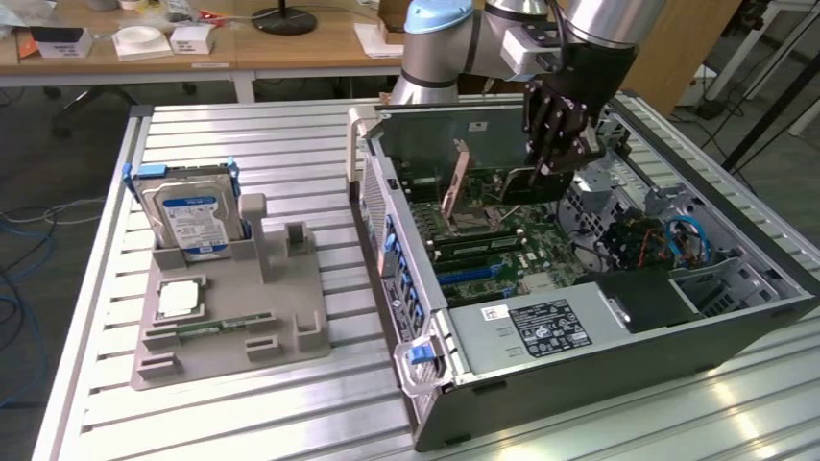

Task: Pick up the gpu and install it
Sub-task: 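Insert the gpu into the slot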

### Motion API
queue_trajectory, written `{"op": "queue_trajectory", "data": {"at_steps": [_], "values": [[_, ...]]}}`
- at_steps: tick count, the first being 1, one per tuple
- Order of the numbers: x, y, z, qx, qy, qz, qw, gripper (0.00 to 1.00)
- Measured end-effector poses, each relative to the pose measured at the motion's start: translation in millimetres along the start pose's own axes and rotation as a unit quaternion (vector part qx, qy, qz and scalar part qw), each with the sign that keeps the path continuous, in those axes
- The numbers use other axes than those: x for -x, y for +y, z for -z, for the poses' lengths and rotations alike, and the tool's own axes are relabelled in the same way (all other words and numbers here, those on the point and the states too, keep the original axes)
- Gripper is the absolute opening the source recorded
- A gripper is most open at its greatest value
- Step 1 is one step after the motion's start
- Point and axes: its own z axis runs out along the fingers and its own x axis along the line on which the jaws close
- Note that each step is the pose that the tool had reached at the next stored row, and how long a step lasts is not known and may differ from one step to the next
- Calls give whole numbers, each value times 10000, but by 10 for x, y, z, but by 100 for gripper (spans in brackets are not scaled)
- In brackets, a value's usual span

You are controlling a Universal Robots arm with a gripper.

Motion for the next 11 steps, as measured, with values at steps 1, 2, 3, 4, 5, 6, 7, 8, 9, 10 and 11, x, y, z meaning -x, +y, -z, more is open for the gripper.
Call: {"op": "queue_trajectory", "data": {"at_steps": [1,2,3,4,5,6,7,8,9,10,11], "values": [[0,0,0,0,0,0,10000,26],[0,0,0,0,0,0,10000,26],[0,0,0,0,0,0,10000,26],[0,0,-5,-1,-1,0,10000,26],[0,-1,-10,-4,-2,0,10000,26],[-1,0,-17,-9,-1,1,10000,26],[-1,0,-23,-15,-1,1,10000,26],[-1,0,-31,-20,-1,1,10000,26],[-1,0,-35,-21,-1,1,10000,26],[-1,-1,-36,-21,1,1,10000,26],[-2,0,-38,-21,0,1,10000,26]]}}
